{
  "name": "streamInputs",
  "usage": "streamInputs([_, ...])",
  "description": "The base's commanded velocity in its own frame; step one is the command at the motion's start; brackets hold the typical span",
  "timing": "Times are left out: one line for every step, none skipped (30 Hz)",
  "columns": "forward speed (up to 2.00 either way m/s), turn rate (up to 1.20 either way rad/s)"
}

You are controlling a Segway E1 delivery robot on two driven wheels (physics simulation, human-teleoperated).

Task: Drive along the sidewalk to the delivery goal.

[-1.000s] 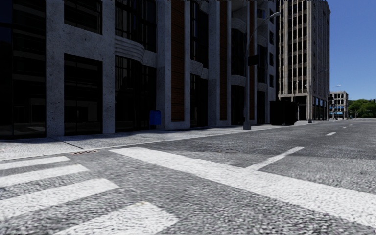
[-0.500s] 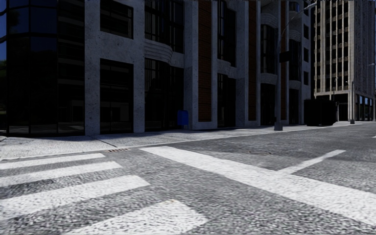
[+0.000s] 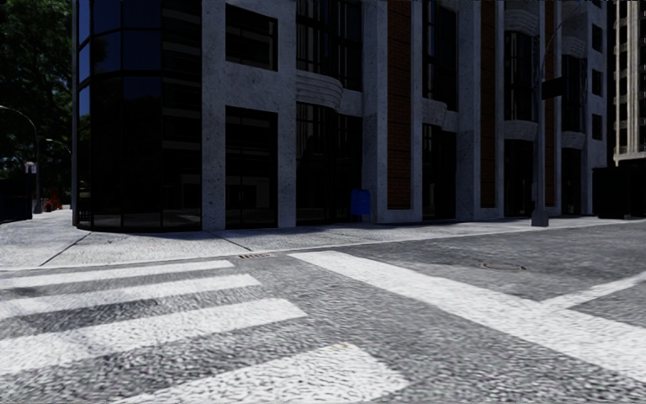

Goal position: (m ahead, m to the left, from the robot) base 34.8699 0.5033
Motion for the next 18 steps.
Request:
streamInputs([0.00,0.46])
streamInputs([0.00,0.46])
streamInputs([0.00,0.46])
streamInputs([0.00,0.46])
streamInputs([0.00,0.46])
streamInputs([0.00,0.46])
streamInputs([0.00,0.46])
streamInputs([0.00,0.46])
streamInputs([0.00,0.46])
streamInputs([0.00,0.46])
streamInputs([0.00,0.46])
streamInputs([0.00,0.46])
streamInputs([0.00,0.46])
streamInputs([0.00,0.46])
streamInputs([0.00,0.46])
streamInputs([0.00,0.46])
streamInputs([0.00,0.46])
streamInputs([0.00,0.46])
